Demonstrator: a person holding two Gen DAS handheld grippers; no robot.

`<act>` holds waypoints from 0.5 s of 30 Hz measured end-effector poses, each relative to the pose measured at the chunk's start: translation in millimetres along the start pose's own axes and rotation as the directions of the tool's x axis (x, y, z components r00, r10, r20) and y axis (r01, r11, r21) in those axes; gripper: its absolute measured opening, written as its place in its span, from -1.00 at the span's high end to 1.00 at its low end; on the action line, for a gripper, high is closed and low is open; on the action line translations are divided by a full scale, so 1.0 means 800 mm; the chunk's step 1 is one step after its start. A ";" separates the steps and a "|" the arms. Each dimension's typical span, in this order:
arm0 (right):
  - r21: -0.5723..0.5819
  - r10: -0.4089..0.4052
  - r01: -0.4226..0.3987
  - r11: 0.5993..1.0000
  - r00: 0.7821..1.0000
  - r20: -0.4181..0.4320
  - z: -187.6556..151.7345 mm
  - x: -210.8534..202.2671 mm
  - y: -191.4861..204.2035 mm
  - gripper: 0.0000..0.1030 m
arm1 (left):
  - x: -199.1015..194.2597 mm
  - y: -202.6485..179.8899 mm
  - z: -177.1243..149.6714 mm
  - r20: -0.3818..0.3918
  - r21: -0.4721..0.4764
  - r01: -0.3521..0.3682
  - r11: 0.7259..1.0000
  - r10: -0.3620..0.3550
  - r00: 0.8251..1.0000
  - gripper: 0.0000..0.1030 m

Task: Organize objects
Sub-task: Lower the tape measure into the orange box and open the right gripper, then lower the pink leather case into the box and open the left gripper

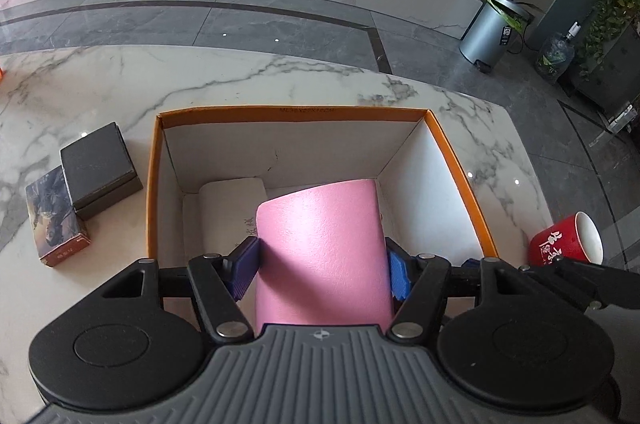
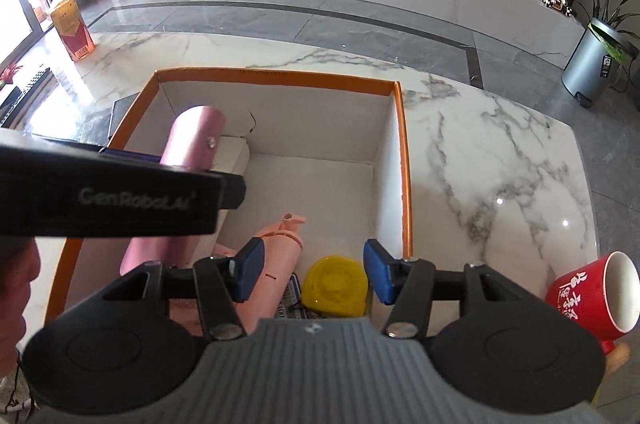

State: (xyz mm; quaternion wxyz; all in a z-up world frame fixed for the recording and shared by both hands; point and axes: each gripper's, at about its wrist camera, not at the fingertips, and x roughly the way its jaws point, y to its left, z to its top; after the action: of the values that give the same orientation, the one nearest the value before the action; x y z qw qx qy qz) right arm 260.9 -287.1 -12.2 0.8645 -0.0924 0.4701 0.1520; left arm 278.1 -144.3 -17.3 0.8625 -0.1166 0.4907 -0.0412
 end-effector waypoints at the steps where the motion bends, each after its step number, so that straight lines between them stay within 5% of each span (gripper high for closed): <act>1: -0.004 0.003 -0.003 1.000 1.000 -0.008 0.000 0.005 0.000 -0.11 | 0.005 -0.001 0.000 -0.007 -0.006 -0.002 1.000 0.002 1.000 -0.44; 15: -0.010 0.003 -0.003 1.000 0.998 -0.055 0.043 0.045 -0.009 -0.06 | 0.038 0.009 0.013 -0.021 -0.029 -0.090 0.995 0.090 0.996 -0.45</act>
State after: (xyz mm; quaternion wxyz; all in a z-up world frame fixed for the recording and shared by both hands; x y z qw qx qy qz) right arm 309.0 -276.8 -24.0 0.8505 -0.0999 0.4932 0.1531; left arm 302.4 -141.3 -39.8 0.8568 -0.1069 0.5045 0.0039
